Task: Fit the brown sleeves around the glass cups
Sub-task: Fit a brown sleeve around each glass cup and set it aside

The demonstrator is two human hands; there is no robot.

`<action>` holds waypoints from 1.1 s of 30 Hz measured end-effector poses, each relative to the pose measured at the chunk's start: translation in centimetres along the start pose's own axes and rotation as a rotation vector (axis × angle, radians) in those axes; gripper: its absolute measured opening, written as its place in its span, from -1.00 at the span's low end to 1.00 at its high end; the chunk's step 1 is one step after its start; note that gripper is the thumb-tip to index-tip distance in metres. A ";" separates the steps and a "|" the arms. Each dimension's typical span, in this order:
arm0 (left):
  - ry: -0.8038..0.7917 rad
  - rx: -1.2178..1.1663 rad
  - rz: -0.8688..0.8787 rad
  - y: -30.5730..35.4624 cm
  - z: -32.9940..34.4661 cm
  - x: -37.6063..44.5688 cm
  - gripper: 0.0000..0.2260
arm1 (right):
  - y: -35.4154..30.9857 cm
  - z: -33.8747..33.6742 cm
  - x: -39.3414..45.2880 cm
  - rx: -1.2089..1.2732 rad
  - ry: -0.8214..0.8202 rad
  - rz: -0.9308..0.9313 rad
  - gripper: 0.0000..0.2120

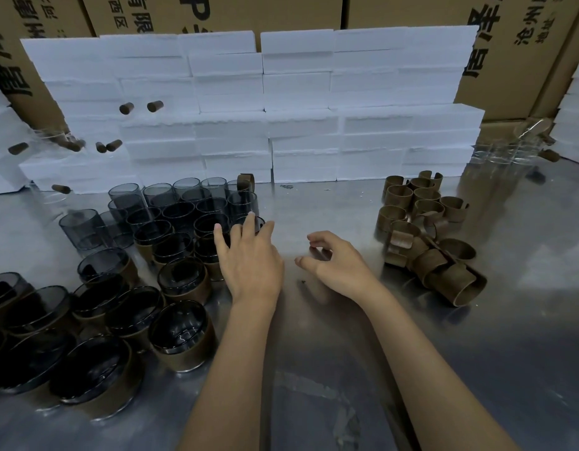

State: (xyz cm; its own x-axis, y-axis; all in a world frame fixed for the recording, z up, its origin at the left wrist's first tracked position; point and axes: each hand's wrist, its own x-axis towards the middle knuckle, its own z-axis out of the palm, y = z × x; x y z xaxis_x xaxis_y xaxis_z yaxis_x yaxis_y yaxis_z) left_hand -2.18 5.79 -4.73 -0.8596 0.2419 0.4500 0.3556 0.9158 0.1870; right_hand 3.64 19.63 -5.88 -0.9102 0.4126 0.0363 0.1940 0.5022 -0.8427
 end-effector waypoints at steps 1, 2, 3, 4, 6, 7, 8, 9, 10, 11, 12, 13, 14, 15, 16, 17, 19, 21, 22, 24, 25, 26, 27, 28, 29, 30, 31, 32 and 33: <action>0.003 -0.001 -0.005 -0.2 0.0 0.0 -0.56 | 0.0 0.0 0.0 0.000 0.003 -0.002 -0.52; 0.007 -0.002 -0.011 -0.3 0.0 0.0 -0.55 | 0.0 0.1 0.0 0.001 0.007 -0.005 -0.54; 0.010 0.002 -0.020 -0.4 0.0 0.0 -0.55 | 0.1 0.1 0.1 0.002 0.009 -0.007 -0.55; 0.013 0.008 -0.028 -0.3 0.0 0.0 -0.56 | 0.1 0.2 0.1 0.001 0.010 -0.007 -0.55; 0.022 0.008 -0.030 0.0 -0.1 -0.1 -0.58 | 0.1 0.2 0.2 -0.003 0.010 -0.007 -0.58; 0.031 -0.007 -0.021 0.3 -0.2 -0.3 -0.58 | 0.1 0.2 0.2 0.003 0.014 -0.007 -0.60; 0.044 -0.032 -0.006 0.6 -0.2 -0.4 -0.59 | 0.1 0.2 0.3 0.018 0.024 -0.007 -0.63; 0.059 -0.061 0.008 1.0 -0.3 -0.5 -0.60 | 0.1 0.2 0.4 0.038 0.040 -0.004 -0.66; 0.074 -0.087 0.014 1.4 -0.4 -0.5 -0.60 | 0.1 0.2 0.5 0.060 0.057 0.000 -0.69; 0.078 -0.100 0.012 1.7 -0.5 -0.1 -0.61 | 0.1 0.1 0.6 0.082 0.073 0.005 -0.72; 0.065 -0.098 0.001 1.9 -0.6 0.6 -0.61 | 0.1 0.1 0.7 0.110 0.087 0.015 -0.74; 0.038 -0.083 -0.015 2.0 -0.6 1.6 -0.62 | 0.1 0.0 0.7 0.139 0.101 0.027 -0.76; 0.003 -0.056 -0.037 1.9 -0.7 2.9 -0.63 | 0.2 0.0 0.8 0.165 0.116 0.036 -0.78; -0.031 -0.020 -0.060 1.8 -0.9 4.4 -0.65 | 0.3 0.0 0.9 0.184 0.127 0.042 -0.79; -0.060 0.018 -0.082 1.5 -1.0 6.0 -0.66 | 0.4 0.0 0.9 0.198 0.134 0.047 -0.80; -0.088 0.053 -0.099 1.2 -1.0 7.4 -0.66 | 0.4 0.0 1.0 0.207 0.137 0.048 -0.81; -0.169 0.111 -0.125 0.7 -0.7 9.7 -0.65 | 0.6 0.1 1.1 0.222 0.143 0.041 -0.81; -0.267 0.188 -0.118 0.6 -0.2 11.0 -0.69 | 0.7 0.2 1.2 0.232 0.144 0.038 -0.82; -0.294 0.233 -0.101 0.7 0.0 11.2 -0.73 | 0.7 0.2 1.3 0.240 0.144 0.039 -0.82; -0.292 0.292 -0.048 1.4 0.2 11.2 -0.77 | 0.7 0.2 1.4 0.276 0.140 0.048 -0.81; -0.276 0.299 -0.011 1.9 0.3 11.1 -0.76 | 0.7 0.1 1.5 0.299 0.138 0.058 -0.81; -0.255 0.283 0.033 2.4 0.3 10.9 -0.75 | 0.6 -0.1 1.6 0.332 0.142 0.067 -0.81; -0.231 0.235 0.078 2.9 0.2 10.5 -0.74 | 0.6 -0.3 1.6 0.380 0.155 0.076 -0.82; -0.209 0.145 0.119 3.5 0.0 10.1 -0.74 | 0.5 -0.7 1.5 0.438 0.172 0.090 -0.82; -0.192 0.013 0.153 4.1 -0.3 9.6 -0.75 | 0.4 -1.1 1.5 0.502 0.187 0.110 -0.81; -0.182 -0.156 0.172 4.7 -0.7 9.0 -0.78 | 0.2 -1.5 1.4 0.570 0.199 0.133 -0.79; -0.184 -0.349 0.167 5.3 -1.2 8.2 -0.82 | 0.0 -1.9 1.3 0.635 0.205 0.153 -0.77; -0.200 -0.539 0.142 5.9 -1.7 7.3 -0.84 | -0.2 -2.3 1.2 0.693 0.206 0.171 -0.75; -0.220 -0.700 0.109 6.4 -2.3 6.3 -0.81 | -0.3 -2.6 1.0 0.744 0.198 0.190 -0.70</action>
State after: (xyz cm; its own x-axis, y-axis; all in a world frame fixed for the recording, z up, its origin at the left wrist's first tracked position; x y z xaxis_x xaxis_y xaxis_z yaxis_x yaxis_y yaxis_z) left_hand -4.42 12.47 1.34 -0.8338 0.4456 0.3259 0.5302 0.4818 0.6977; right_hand 3.59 21.82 -4.18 -0.7901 0.6033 -0.1083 -0.0194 -0.2012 -0.9794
